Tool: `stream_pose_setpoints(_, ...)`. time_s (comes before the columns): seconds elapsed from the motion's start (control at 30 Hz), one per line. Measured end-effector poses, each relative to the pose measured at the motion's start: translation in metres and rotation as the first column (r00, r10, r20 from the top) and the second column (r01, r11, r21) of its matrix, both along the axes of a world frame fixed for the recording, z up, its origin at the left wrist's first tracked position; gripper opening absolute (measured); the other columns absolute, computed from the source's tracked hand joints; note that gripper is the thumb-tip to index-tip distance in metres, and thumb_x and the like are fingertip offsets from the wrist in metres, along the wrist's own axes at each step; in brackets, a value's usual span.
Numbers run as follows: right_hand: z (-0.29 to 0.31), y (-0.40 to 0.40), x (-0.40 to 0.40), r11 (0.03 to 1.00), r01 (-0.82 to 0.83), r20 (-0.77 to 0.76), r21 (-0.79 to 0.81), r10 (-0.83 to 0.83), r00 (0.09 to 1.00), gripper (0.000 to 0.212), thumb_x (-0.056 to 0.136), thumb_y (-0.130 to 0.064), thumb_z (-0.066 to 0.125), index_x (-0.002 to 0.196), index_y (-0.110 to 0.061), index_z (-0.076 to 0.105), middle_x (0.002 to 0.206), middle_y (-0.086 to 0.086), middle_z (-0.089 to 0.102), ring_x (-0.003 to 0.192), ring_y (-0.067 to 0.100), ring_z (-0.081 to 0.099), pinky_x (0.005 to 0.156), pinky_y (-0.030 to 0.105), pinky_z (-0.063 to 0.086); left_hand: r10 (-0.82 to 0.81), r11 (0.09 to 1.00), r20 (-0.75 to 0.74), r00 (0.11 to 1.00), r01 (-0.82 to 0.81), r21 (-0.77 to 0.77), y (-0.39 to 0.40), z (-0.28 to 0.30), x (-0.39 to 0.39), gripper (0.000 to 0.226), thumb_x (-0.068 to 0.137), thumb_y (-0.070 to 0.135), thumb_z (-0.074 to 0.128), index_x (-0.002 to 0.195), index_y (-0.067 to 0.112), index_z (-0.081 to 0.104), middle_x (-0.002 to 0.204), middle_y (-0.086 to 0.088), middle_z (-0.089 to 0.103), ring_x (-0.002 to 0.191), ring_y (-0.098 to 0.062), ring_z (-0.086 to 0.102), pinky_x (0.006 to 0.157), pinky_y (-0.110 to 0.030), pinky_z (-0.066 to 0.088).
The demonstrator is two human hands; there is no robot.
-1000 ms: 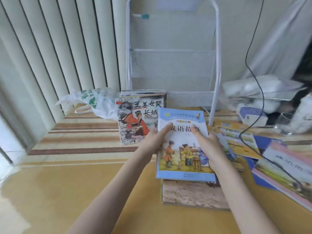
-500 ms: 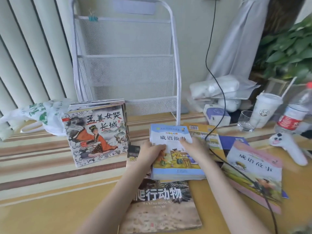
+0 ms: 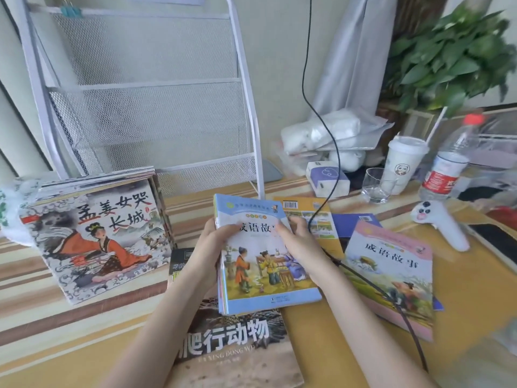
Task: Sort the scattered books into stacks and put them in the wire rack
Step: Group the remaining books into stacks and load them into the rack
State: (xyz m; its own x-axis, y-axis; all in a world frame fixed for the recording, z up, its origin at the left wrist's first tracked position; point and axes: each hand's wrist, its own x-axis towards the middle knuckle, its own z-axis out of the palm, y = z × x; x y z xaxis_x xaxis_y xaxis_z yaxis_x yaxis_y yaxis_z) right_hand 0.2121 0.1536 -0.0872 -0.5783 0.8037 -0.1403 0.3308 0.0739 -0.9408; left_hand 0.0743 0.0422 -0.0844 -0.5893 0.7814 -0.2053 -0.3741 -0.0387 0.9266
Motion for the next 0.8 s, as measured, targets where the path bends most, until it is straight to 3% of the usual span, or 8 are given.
stream_pose_setpoints(0.13, -0.008, 0.017, 0.004, 0.963, 0.104, 0.134, 0.248, -0.140, 0.981, 0.051, 0.097, -0.050, 0.035, 0.135, -0.017, 0.040, 0.129, 0.005, 0.051, 0.105, 0.018, 0.055, 0.082, 0.029, 0.041, 0.032, 0.999, 0.039, 0.999, -0.030, -0.040, -0.002, -0.002, -0.008, 0.037, 0.087, 0.008, 0.063, 0.121, 0.004, 0.052, 0.106, -0.021, 0.069, 0.084, -0.033, 0.070, 0.059, -0.040, 0.058)
stream_pose_setpoints(0.23, -0.022, 0.045, 0.014, 0.849, 0.132, 0.342, 0.512, -0.343, 0.875, 0.056, 0.097, -0.044, 0.039, 0.137, -0.005, 0.040, 0.144, 0.016, 0.039, 0.139, 0.035, 0.024, 0.109, 0.046, 0.026, 0.006, 0.993, 0.090, 0.996, 0.004, -0.114, -0.009, -0.006, -0.019, 0.031, 0.087, 0.013, 0.063, 0.116, 0.003, 0.059, 0.097, -0.019, 0.072, 0.077, -0.032, 0.071, 0.061, -0.039, 0.057)
stream_pose_setpoints(0.37, -0.026, 0.064, 0.023, 0.879, 0.084, 0.527, 0.470, -0.356, 0.772, 0.072, 0.091, -0.051, 0.048, 0.140, -0.001, 0.030, 0.147, 0.018, 0.035, 0.142, 0.033, 0.017, 0.109, 0.050, 0.029, -0.045, 0.978, 0.153, 0.987, 0.074, -0.195, -0.014, -0.011, -0.030, 0.021, 0.087, 0.017, 0.061, 0.104, 0.005, 0.065, 0.083, -0.015, 0.072, 0.065, -0.028, 0.069, 0.067, -0.038, 0.056)
stream_pose_setpoints(0.47, -0.022, 0.063, 0.017, 0.858, 0.103, 0.479, 0.504, -0.376, 0.793, 0.082, 0.081, -0.047, 0.067, 0.139, -0.005, 0.027, 0.130, 0.021, 0.050, 0.125, 0.037, 0.042, 0.094, 0.044, 0.045, -0.068, 0.977, 0.174, 0.982, 0.101, -0.190, -0.014, -0.012, -0.028, 0.026, 0.087, 0.017, 0.061, 0.109, 0.004, 0.063, 0.092, -0.019, 0.071, 0.073, -0.032, 0.068, 0.081, -0.048, 0.054)
stream_pose_setpoints(0.57, -0.014, 0.069, 0.013, 0.865, 0.234, 0.342, 0.445, -0.405, 0.848, 0.077, 0.074, -0.029, 0.078, 0.133, -0.012, 0.030, 0.120, 0.019, 0.054, 0.116, 0.036, 0.047, 0.083, 0.039, 0.047, -0.080, 0.975, 0.160, 0.984, 0.111, -0.193, -0.014, -0.012, -0.027, 0.022, 0.088, 0.017, 0.060, 0.106, 0.005, 0.063, 0.087, -0.018, 0.072, 0.066, -0.030, 0.068, 0.077, -0.046, 0.055)
stream_pose_setpoints(0.67, -0.001, 0.072, 0.018, 0.921, 0.328, 0.172, 0.211, -0.366, 0.915, 0.064, 0.079, -0.015, 0.071, 0.130, -0.019, 0.033, 0.116, 0.007, 0.058, 0.103, 0.027, 0.056, 0.079, 0.038, 0.051, -0.089, 0.974, 0.161, 0.983, 0.120, -0.190, -0.016, -0.011, -0.028, 0.026, 0.088, 0.016, 0.060, 0.110, 0.004, 0.062, 0.093, -0.019, 0.072, 0.074, -0.032, 0.069, 0.083, -0.050, 0.054)
stream_pose_setpoints(0.73, 0.007, 0.068, 0.023, 0.942, 0.270, 0.138, 0.199, -0.300, 0.944, 0.062, 0.086, -0.010, 0.062, 0.137, -0.029, 0.033, 0.117, -0.005, 0.055, 0.096, 0.025, 0.058, 0.076, 0.037, 0.052, -0.102, 0.972, 0.171, 0.980, 0.134, -0.191, -0.017, -0.011, -0.030, 0.035, 0.087, 0.017, 0.062, 0.119, 0.003, 0.060, 0.107, -0.022, 0.069, 0.088, -0.036, 0.066, 0.095, -0.057, 0.046)
stream_pose_setpoints(0.8, 0.016, 0.063, 0.027, 0.941, 0.221, 0.098, 0.257, -0.253, 0.963, 0.056, 0.089, -0.006, 0.056, 0.136, -0.033, 0.041, 0.119, -0.012, 0.047, 0.098, 0.028, 0.059, 0.075, 0.039, 0.051, -0.085, 0.974, 0.163, 0.983, 0.116, -0.194, -0.018, -0.010, -0.029, 0.040, 0.085, 0.018, 0.064, 0.122, 0.002, 0.059, 0.108, -0.022, 0.069, 0.085, -0.034, 0.067, 0.093, -0.055, 0.049)
